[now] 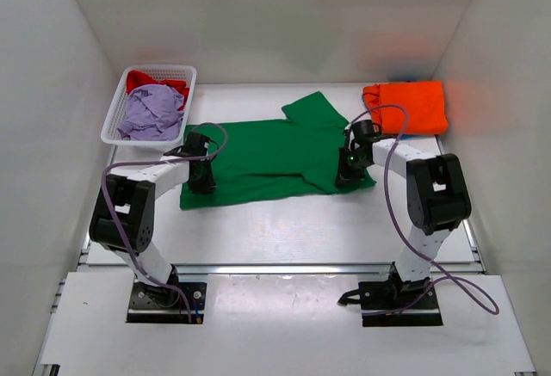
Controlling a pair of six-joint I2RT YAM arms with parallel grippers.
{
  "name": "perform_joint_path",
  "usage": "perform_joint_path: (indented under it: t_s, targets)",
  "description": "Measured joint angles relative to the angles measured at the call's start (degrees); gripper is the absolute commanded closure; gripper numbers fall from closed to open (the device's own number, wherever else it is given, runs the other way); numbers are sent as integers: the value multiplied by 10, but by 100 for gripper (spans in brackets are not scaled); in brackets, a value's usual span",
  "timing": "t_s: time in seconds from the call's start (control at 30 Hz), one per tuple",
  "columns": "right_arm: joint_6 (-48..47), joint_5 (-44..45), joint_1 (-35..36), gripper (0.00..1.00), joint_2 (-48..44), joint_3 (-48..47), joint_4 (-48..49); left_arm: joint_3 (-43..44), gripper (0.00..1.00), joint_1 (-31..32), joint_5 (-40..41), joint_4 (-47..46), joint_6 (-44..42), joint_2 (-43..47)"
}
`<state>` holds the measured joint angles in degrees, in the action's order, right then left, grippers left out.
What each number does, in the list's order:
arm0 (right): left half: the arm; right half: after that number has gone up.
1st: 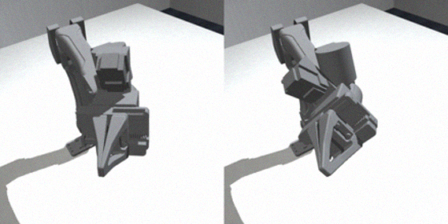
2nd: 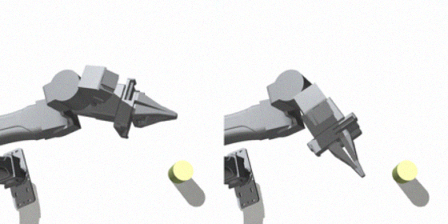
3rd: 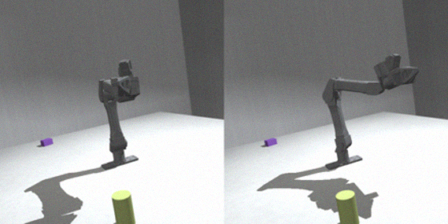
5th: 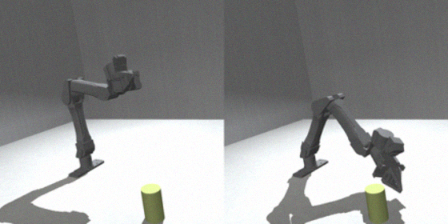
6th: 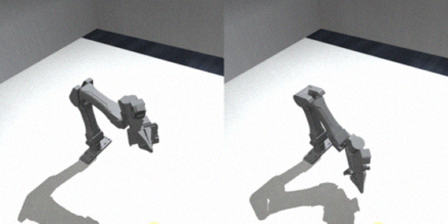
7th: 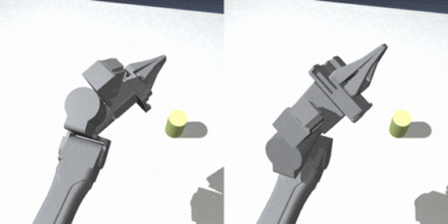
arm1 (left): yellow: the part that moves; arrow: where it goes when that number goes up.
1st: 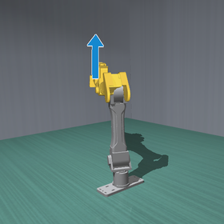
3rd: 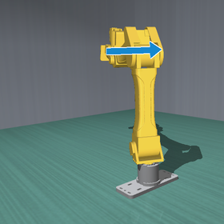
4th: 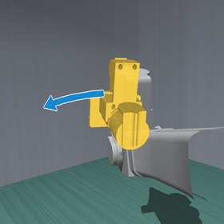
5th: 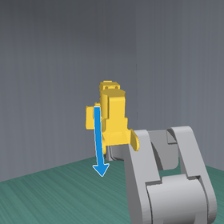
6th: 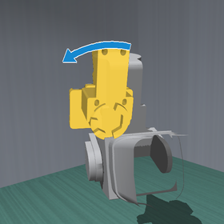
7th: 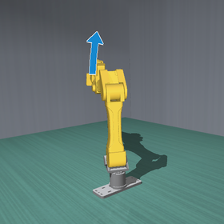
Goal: Fold and stack the t-shirts
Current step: Fold the flattened tshirt in 1/3 of the way
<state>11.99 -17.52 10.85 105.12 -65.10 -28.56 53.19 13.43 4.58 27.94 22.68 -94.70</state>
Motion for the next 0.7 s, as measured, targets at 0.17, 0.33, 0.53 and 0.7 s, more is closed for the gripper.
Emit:
perform_joint_path:
  t_s: [0.17,0.33,0.53,0.7]
  targets:
    - [50,31,33,100,-65,79,16,-26,66,3,8,0,-13,24]
    - [107,40,45,100,-181,202,6,-79,66,2,8,26,-29,85]
    - [146,48,39,100,-289,285,-26,-127,67,3,3,71,-40,174]
    - [154,49,21,100,-370,319,-62,-135,67,31,-1,85,-36,243]
